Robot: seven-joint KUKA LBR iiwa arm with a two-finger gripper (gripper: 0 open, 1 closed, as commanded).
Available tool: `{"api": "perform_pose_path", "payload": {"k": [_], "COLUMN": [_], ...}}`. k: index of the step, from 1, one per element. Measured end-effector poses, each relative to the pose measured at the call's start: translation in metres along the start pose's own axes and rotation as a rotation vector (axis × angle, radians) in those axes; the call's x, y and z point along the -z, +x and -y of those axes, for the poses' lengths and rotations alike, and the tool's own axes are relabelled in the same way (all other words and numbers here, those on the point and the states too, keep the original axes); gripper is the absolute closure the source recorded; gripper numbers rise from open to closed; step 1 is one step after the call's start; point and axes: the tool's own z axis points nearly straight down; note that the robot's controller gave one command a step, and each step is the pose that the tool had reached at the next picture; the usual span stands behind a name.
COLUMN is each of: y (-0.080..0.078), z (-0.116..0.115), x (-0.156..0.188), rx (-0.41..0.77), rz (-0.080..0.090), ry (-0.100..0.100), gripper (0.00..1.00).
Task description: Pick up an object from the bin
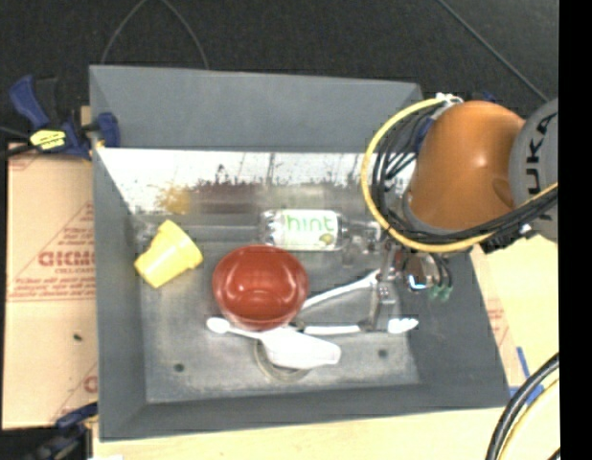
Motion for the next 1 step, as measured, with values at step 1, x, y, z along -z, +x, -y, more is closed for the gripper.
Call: {"api": "perform_pose_path", "payload": {"k": [1], "y": [-0.0017], "z": [0.0002], "x": [0.0040], "rx": [0.002], "rz": [0.008], "ry": [0.001], "gripper": [0.00]}}
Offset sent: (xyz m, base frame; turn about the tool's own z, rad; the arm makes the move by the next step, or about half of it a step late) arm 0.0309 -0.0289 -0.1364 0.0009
